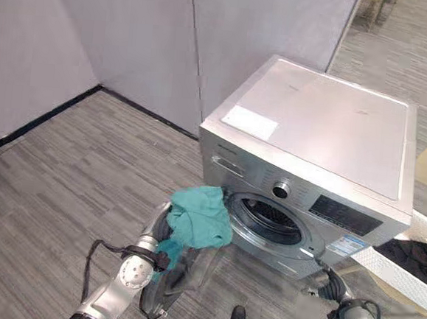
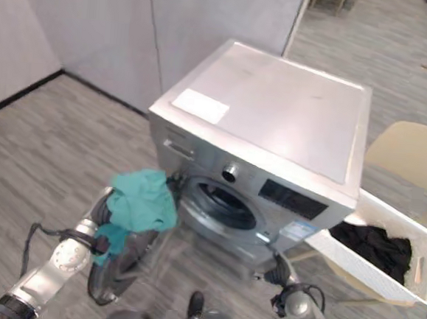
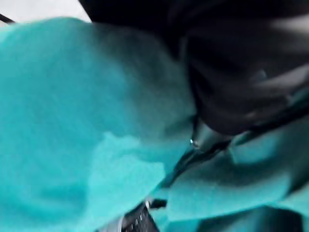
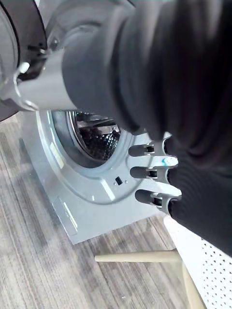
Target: Grab the laundry basket,head to the washer,open it,put in the laundry and shut it.
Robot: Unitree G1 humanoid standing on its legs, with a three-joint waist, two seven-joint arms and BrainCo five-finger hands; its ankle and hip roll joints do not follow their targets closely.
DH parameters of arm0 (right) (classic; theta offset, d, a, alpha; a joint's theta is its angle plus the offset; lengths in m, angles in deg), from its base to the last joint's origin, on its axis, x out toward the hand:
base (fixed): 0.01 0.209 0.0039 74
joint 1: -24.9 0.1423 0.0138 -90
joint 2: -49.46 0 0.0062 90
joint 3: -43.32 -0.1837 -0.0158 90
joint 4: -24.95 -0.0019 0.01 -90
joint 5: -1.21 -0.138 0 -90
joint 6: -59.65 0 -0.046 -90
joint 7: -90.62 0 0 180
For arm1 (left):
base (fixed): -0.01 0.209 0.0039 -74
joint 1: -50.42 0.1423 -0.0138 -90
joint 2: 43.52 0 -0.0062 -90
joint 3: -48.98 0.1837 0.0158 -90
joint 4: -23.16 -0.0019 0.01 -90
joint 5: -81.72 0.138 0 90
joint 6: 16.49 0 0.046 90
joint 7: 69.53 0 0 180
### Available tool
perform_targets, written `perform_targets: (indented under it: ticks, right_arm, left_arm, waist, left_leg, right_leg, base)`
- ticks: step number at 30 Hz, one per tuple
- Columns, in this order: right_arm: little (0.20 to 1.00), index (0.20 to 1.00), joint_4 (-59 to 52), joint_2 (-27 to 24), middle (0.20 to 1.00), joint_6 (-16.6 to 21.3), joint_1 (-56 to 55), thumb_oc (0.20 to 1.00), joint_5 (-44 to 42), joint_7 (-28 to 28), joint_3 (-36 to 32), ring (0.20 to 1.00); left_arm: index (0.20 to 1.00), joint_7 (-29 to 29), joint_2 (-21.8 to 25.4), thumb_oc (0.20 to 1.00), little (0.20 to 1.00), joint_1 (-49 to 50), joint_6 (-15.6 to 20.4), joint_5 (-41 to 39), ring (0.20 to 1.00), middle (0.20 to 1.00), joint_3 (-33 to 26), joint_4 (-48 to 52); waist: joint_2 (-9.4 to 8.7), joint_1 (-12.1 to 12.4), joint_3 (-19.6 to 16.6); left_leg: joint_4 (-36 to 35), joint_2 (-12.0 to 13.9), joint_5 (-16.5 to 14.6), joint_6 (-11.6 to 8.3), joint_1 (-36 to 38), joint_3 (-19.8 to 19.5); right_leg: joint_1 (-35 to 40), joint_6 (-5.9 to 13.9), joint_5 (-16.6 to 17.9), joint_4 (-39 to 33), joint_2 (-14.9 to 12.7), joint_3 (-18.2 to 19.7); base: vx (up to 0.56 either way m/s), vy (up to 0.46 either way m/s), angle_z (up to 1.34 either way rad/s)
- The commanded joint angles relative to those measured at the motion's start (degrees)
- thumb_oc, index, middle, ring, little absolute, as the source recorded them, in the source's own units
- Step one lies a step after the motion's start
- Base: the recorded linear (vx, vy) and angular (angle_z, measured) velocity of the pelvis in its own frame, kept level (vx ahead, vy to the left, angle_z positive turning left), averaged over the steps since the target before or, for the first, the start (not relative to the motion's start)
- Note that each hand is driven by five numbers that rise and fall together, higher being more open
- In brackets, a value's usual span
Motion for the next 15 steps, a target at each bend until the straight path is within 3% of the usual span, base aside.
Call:
perform_targets:
  ticks: [1,3,5,10,15]
  right_arm:
    - [1.0,1.0,-0.06,-2.19,1.0,1.64,2.82,1.0,-0.42,1.74,0.94,1.0]
    - [1.0,1.0,0.14,-2.26,1.0,1.6,2.8,1.0,-0.33,1.61,1.02,1.0]
    - [1.0,1.0,0.93,-2.01,1.0,1.24,1.61,1.0,0.23,1.48,0.98,1.0]
    - [1.0,1.0,0.88,-1.3,1.0,0.74,1.64,1.0,0.69,1.23,1.24,1.0]
    - [1.0,1.0,2.11,0.0,1.0,-1.06,6.29,1.0,0.38,1.99,2.77,1.0]
  left_arm:
    - [0.2,-0.79,-1.07,0.2,0.2,-3.8,3.46,1.4,0.2,0.2,0.53,2.09]
    - [0.2,-0.46,-1.27,0.2,0.2,-4.28,3.52,1.81,0.2,0.2,1.53,1.43]
    - [0.2,1.16,-0.7,0.2,0.2,-5.44,3.35,3.23,0.2,0.2,4.3,0.48]
    - [0.2,0.75,-0.63,0.2,0.2,-5.7,2.87,3.48,0.2,0.2,4.03,-0.74]
    - [0.2,-2.12,-3.02,0.2,0.2,-5.69,0.63,-1.11,0.2,0.2,0.9,-8.74]
  waist:
    - [1.08,0.63,2.68]
    - [1.49,0.39,2.51]
    - [2.45,-1.86,1.43]
    - [2.97,-2.76,1.85]
    - [2.36,-2.47,6.05]
  left_leg:
    - [-2.05,-1.18,5.28,-0.35,-3.14,-6.75]
    - [-3.73,-1.05,5.32,-0.02,-2.45,-7.29]
    - [-6.48,-0.67,5.56,1.46,1.02,-4.02]
    - [-6.55,-0.84,4.41,2.8,2.58,1.34]
    - [-2.36,-0.01,2.28,4.42,-1.91,7.78]
  right_leg:
    - [3.8,7.94,-5.75,1.4,-0.54,2.63]
    - [3.76,7.82,-6.29,1.87,0.02,4.19]
    - [3.52,8.1,-6.97,3.8,-0.07,7.59]
    - [1.13,9.2,-6.56,6.39,-0.31,11.96]
    - [-8.01,10.34,-5.03,11.94,-0.13,13.82]
  base:
    - [0.23,0.144,-1.41]
    - [0.11,0.093,-1.56]
    - [0.19,0.246,-1.01]
    - [0.02,0.166,-0.63]
    - [-0.19,0.065,-1.01]
